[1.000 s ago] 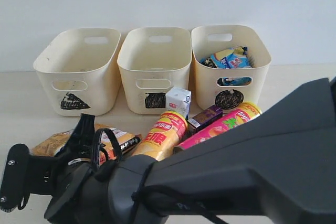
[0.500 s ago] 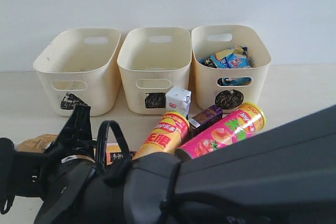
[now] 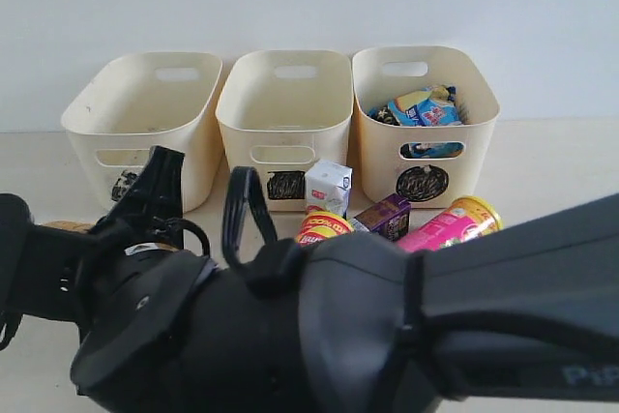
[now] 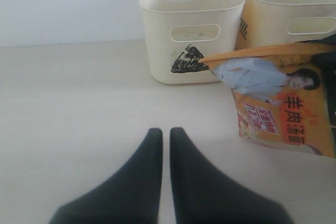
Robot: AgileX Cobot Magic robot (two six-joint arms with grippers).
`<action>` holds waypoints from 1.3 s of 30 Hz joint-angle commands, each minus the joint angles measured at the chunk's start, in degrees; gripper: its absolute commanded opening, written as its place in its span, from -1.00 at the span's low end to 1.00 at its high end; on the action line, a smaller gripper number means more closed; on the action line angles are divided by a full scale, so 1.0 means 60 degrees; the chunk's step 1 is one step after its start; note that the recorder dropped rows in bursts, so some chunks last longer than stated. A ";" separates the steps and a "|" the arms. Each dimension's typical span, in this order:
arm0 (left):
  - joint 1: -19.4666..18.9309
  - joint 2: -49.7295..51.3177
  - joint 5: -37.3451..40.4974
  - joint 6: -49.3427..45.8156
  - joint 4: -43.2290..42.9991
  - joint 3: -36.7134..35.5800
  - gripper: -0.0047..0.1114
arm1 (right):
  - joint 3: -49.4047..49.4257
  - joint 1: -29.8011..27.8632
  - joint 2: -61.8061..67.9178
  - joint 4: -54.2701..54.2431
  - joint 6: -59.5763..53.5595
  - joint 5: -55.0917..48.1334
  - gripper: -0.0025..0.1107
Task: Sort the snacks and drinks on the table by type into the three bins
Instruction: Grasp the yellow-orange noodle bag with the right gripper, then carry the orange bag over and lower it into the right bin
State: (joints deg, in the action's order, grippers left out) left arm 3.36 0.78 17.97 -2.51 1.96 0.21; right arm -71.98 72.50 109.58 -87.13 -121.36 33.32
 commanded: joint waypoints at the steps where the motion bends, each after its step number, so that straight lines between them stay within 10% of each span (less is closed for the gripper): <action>1: -0.0028 -0.0072 -0.0064 -0.0013 0.0072 -0.0034 -0.84 | 0.0399 0.0025 -0.0686 0.0040 -0.0070 0.0153 -0.96; 25: -0.0028 -0.0072 -0.0064 -0.0013 0.0072 -0.0034 -0.84 | 0.0658 0.1216 -0.2079 0.2395 -0.0070 0.2281 -0.96; 39: -0.0028 -0.0072 -0.0064 -0.0013 0.0072 -0.0034 -0.84 | 0.0658 -0.1076 -0.2079 0.5154 -0.0070 0.3864 -0.96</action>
State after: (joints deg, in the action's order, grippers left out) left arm 3.36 0.78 17.97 -2.51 1.96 0.21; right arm -67.92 68.04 98.15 -58.30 -121.48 54.79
